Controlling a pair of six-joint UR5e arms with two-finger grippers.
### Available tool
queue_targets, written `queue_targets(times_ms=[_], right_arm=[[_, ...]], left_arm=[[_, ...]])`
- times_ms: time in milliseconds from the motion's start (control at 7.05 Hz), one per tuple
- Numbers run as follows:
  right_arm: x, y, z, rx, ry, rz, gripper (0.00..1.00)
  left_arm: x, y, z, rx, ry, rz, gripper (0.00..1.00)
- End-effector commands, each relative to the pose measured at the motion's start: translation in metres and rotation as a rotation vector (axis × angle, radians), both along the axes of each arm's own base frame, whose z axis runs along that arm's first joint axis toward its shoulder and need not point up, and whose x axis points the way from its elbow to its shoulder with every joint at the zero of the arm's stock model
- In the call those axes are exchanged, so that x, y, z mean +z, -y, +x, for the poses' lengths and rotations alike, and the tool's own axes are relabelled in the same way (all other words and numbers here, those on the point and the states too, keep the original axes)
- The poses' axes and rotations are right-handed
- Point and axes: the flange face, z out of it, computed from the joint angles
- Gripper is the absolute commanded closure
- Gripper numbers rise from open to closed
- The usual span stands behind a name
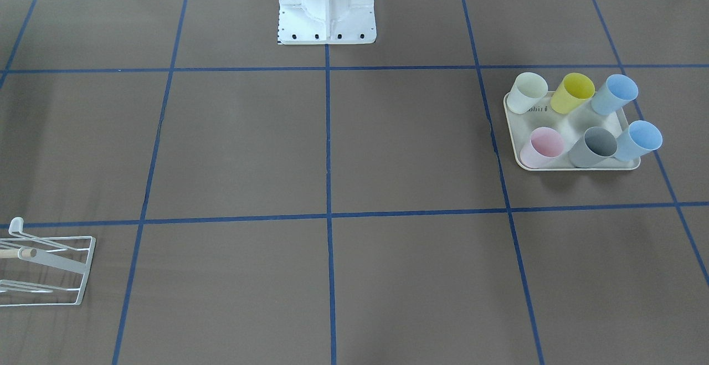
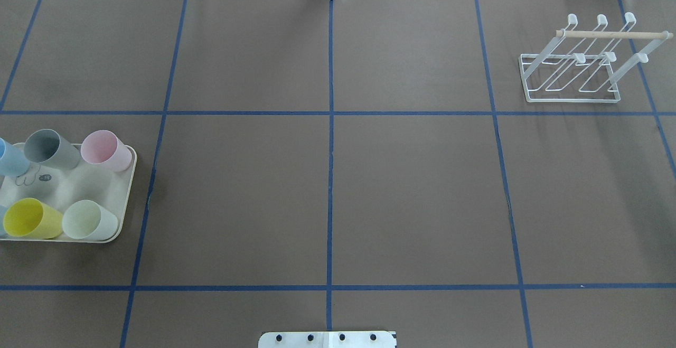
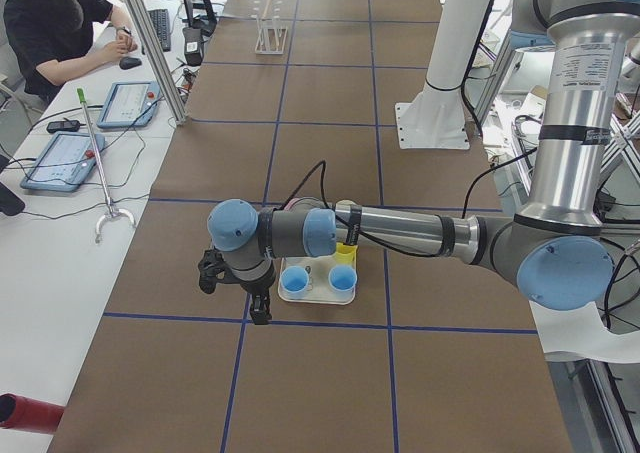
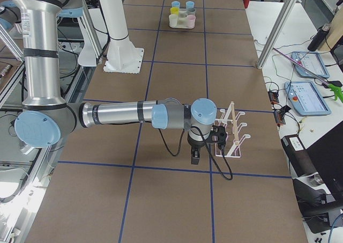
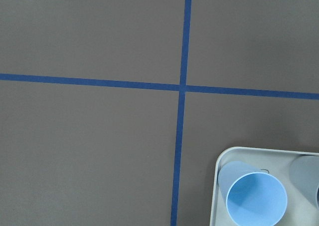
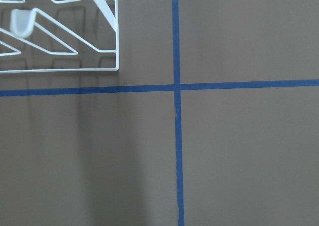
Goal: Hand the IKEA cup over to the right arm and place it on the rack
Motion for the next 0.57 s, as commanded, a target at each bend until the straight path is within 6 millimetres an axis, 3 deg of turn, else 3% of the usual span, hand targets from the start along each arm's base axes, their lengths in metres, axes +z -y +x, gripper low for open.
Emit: queue_targets(times_ms=[0, 284, 425], right_arm=[[-0.002, 0.001, -0.001, -0.009, -0.002, 0.011, 0.00], [-0.007, 0.004, -0.002, -0.004, 0.004, 0.018, 0.00], [-0.014, 0.009, -0.006, -0.010, 0.005, 0.031, 0.00]], left_arm=[[0.000, 0.000, 0.001, 0.001, -0.009, 0.003, 0.00], [-0.017, 0.017, 0.001, 0.000, -0.001, 0.032, 0.00], [-0.040, 0.037, 0.001, 0.000, -0.003, 0.073, 0.00]])
